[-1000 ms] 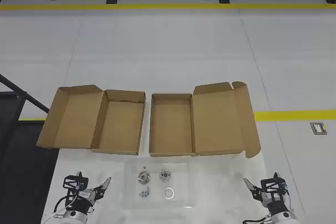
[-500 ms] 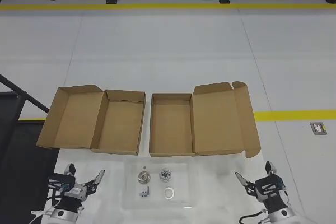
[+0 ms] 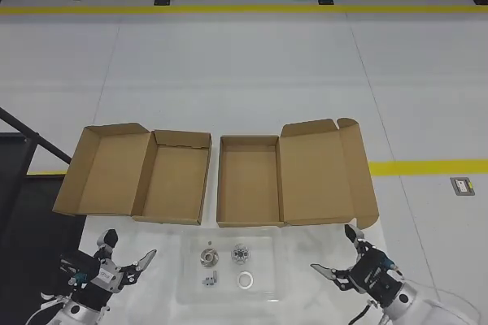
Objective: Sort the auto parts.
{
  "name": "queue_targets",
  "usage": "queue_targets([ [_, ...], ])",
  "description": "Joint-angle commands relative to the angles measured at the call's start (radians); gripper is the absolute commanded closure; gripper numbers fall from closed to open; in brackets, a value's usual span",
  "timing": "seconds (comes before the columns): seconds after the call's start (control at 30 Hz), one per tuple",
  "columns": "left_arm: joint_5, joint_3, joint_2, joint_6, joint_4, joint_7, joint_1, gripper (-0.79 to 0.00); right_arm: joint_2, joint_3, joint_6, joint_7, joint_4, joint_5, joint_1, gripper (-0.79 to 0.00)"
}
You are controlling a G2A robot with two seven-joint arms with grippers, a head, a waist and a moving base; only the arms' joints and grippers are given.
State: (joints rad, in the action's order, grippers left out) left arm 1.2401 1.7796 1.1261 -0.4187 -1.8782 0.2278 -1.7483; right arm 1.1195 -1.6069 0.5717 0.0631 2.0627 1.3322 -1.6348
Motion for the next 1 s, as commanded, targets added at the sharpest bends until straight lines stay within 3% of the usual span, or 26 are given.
queue_targets([
  [0.0, 0.0, 0.0, 0.0, -0.001, 0.0, 0.0, 0.0, -0.785, 0.0, 0.0, 0.0, 0.0, 0.0, 0.0, 0.0, -0.785],
  [0.1, 0.0, 0.0, 0.0, -0.001, 0.0, 0.0, 0.0, -0.785, -0.001, 0.003, 0.005, 0.021, -0.01, 0.006, -0.002, -0.785],
  [0.23, -0.041, -0.013, 0.0, -0.038, 0.007, -0.038, 0.01, -0.785, -0.003, 0.086, 0.119, 0.154, -0.051, -0.068, 0.083, -0.785],
  [0.43, -0.167, 0.01, -0.006, -0.159, 0.037, -0.106, 0.017, -0.785, 0.01, 0.307, 0.207, 0.513, -0.23, -0.332, 0.362, -0.785],
  [0.53, -0.216, 0.02, -0.01, -0.214, 0.046, -0.15, 0.022, -0.785, 0.024, 0.414, 0.181, 0.699, -0.335, -0.498, 0.519, -0.785],
  [0.67, -0.247, 0.023, -0.014, -0.257, 0.049, -0.184, 0.021, -0.785, 0.044, 0.522, 0.114, 0.838, -0.439, -0.615, 0.671, -0.785],
  [0.8, -0.26, 0.017, -0.017, -0.301, 0.047, -0.209, 0.016, -0.785, 0.061, 0.605, 0.049, 0.883, -0.473, -0.547, 0.769, -0.785],
  [0.97, -0.242, 0.017, -0.019, -0.314, 0.042, -0.215, 0.011, -0.785, 0.065, 0.634, 0.03, 0.877, -0.458, -0.496, 0.776, -0.785],
])
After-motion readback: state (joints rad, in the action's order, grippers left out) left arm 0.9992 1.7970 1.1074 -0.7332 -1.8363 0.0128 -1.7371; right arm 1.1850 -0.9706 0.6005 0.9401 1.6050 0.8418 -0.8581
